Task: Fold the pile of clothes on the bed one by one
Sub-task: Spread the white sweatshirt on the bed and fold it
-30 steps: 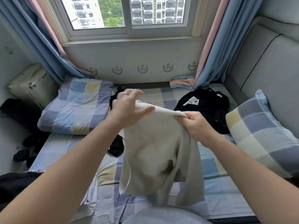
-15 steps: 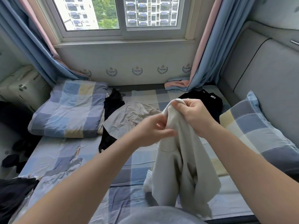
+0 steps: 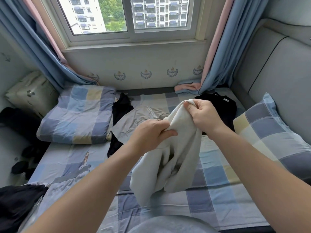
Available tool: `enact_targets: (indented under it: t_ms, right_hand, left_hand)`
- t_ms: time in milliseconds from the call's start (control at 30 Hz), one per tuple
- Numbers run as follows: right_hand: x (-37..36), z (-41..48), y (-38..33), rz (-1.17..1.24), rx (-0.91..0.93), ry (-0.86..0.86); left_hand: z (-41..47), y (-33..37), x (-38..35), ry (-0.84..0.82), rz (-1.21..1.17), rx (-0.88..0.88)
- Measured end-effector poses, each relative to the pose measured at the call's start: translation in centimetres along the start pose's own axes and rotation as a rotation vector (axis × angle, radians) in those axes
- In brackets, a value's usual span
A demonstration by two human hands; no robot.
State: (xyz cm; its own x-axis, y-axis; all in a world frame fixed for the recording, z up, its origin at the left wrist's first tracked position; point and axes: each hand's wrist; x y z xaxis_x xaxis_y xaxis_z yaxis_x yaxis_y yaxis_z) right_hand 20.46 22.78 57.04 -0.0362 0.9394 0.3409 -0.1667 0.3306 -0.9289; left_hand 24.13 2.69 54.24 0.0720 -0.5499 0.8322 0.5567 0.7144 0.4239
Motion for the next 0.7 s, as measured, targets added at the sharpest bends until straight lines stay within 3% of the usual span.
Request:
enact_targets:
  t_ms: [367, 533, 700]
  right_hand:
    - [-0.9, 1.8, -0.1, -0.067, -0.026, -0.039]
    - [-0.5, 2.6, 0.5, -0.081, -0.130, -0.095]
    - [-0.3, 3.0, 1.6, -0.067, -0.228, -0.109]
  left_hand:
    - [0.4, -0.5, 2.6, -0.097, -0.229, 0.153]
    - [1.4, -1.1, 2.8, -0.140, -0.376, 0.279]
    - [2.0, -1.5, 2.9, -0.135, -0.421, 0.262]
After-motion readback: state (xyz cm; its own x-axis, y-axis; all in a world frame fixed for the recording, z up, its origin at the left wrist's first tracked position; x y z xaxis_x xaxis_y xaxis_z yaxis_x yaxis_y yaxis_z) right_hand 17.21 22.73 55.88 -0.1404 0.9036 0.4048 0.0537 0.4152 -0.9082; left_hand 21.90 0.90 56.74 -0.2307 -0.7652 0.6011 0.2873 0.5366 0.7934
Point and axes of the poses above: each hand's wrist, its own z-axis towards the middle knuckle, its own x-axis out of the back of the hand, y = z × x, and after that the axes turned 2 degrees about -z, right-handed
